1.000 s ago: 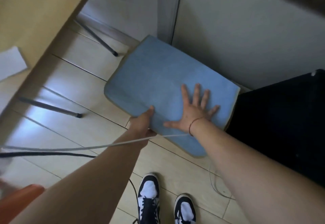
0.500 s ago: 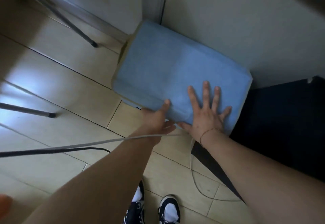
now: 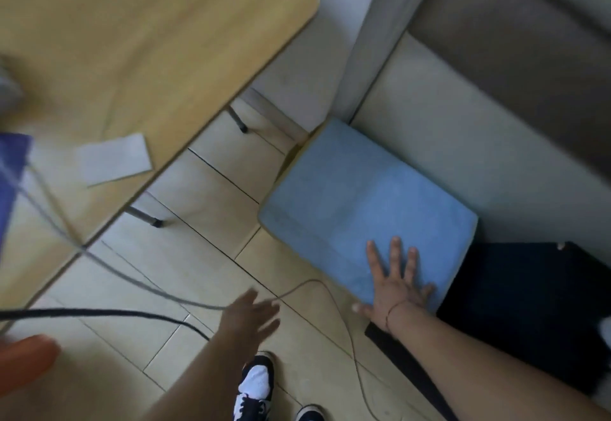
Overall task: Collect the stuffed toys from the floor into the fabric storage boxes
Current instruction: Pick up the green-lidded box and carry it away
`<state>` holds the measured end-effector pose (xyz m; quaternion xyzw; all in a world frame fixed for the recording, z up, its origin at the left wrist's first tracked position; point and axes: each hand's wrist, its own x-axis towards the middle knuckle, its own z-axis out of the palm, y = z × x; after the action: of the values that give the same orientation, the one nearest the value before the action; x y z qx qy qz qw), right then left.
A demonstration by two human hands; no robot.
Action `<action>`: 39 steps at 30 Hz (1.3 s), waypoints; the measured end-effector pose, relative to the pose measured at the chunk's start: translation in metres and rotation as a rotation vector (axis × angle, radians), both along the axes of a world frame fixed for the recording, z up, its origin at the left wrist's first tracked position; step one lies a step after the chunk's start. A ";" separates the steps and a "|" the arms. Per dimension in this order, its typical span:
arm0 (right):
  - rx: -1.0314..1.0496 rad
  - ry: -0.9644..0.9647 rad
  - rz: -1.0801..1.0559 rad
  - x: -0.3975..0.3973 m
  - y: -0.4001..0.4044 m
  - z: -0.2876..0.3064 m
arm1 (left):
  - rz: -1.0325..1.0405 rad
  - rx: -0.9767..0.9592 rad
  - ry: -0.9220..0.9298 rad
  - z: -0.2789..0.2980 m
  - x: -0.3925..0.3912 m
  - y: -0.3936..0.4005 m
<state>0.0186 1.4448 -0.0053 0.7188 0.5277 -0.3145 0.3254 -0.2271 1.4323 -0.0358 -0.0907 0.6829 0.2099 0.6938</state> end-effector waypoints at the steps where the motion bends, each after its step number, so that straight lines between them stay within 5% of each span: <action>1: -0.024 0.013 0.006 0.000 -0.001 0.006 | 0.053 -0.063 0.018 0.007 -0.010 -0.020; 5: -0.114 0.092 0.110 0.003 0.001 0.048 | -0.256 -0.173 0.202 0.047 -0.031 -0.093; 10: 0.126 0.194 0.236 -0.035 -0.016 0.166 | -0.749 0.145 0.431 0.155 0.011 -0.125; 13: 0.242 0.248 0.365 -0.081 -0.037 0.260 | -0.643 0.435 0.427 0.245 0.029 -0.116; 16: 0.404 0.201 0.584 -0.147 -0.065 0.336 | -0.639 0.656 0.767 0.324 -0.010 -0.124; 19: 0.488 0.250 0.796 -0.230 -0.107 0.383 | -0.723 0.544 1.096 0.375 -0.098 -0.181; 27: 0.276 0.807 1.375 -0.454 -0.309 0.466 | -0.151 -0.010 1.343 0.468 -0.285 -0.518; 33: -0.091 1.153 1.680 -0.553 -0.574 0.515 | 0.418 -0.337 1.292 0.519 -0.249 -0.750; 39: -0.240 1.162 2.199 -0.562 -0.801 0.531 | 0.783 -0.693 1.272 0.549 -0.162 -0.935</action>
<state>-0.5439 0.6440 0.5253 -0.3819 0.8819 -0.1931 0.1979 -0.3892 0.4978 0.5130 -0.3950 0.8904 0.2254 -0.0163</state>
